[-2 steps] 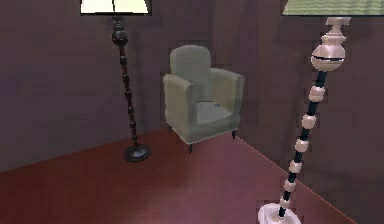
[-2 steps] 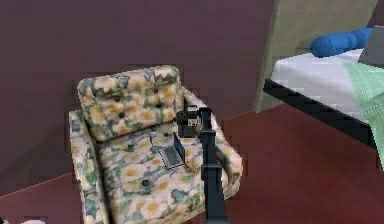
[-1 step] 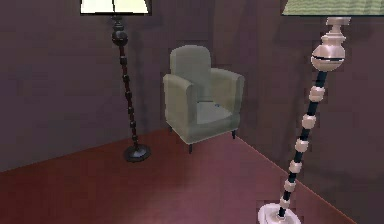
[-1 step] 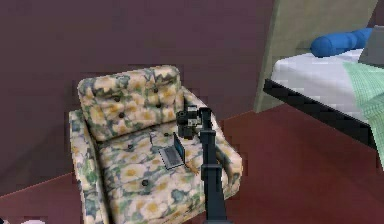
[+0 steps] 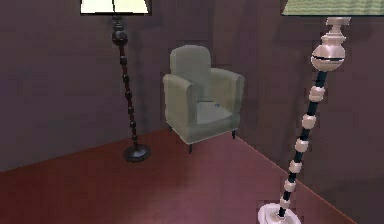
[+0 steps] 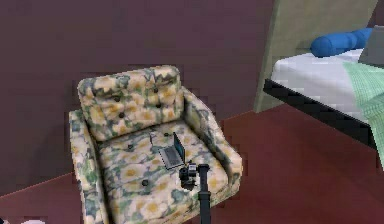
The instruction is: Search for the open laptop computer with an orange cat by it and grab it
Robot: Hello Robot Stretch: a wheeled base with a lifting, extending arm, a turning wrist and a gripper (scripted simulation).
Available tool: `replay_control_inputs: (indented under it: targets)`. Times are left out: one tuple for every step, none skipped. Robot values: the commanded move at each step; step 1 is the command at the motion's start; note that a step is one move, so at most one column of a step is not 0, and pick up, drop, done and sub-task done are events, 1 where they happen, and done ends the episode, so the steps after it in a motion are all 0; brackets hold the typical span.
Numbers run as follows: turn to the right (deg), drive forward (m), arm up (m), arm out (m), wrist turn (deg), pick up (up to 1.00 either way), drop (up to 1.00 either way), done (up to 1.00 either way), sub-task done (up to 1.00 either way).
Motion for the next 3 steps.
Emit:
replay_control_inputs:
  targets:
    - [0.0,0.0,0.0,0.0,0.0,1.0,0.0,0.0,0.0]
    - [0.0,0.0,0.1,0.0,0.0,0.0,0.0,0.0,0.0]
    - [0.0,0.0,0.0,0.0,0.0,0.0,0.0,1.0,0.0]
